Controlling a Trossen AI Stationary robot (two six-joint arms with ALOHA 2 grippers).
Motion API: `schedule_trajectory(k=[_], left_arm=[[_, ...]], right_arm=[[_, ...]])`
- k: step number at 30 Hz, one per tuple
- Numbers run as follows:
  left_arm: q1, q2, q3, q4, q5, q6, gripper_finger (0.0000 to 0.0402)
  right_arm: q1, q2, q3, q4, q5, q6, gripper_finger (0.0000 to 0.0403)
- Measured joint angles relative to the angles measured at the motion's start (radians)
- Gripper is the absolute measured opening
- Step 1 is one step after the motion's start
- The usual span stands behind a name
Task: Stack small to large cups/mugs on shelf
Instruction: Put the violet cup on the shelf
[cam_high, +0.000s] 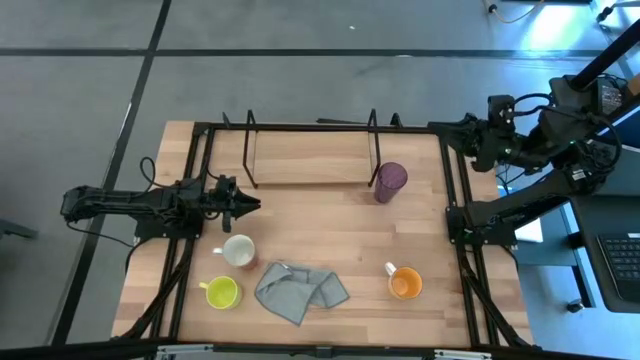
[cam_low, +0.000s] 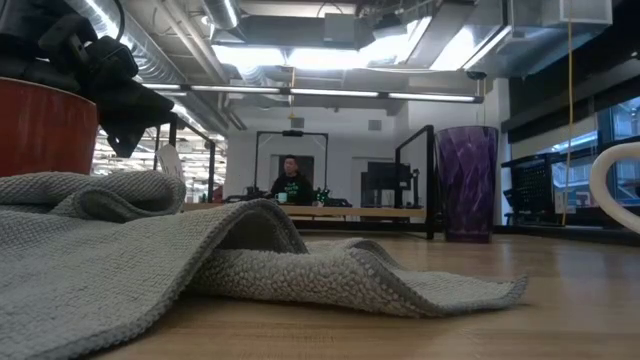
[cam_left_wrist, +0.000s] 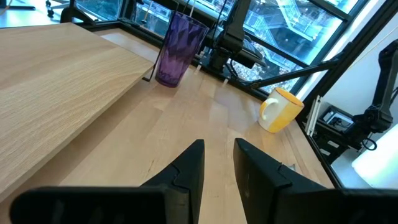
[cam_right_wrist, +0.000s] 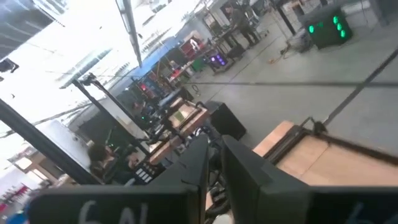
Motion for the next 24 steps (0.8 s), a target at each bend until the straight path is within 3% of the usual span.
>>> schedule_trajectory(k=[12,17,24], left_arm=[[0.000,0.000,0.000,0.000,0.000,0.000,0.0080],[0.000,0.000,0.000,0.000,0.000,0.000,0.0080],[0.000,0.000,0.000,0.000,0.000,0.000,0.0080]], right_arm=[[-0.033,0.002,0.019,0.045,-0.037,0.049,0.0049],[-0.065,0.023,0.117,-0.210,0.009,0.126,0.0049],[-0.109,0.115,0.251,-0.783,0.076,0.368,0.0049]])
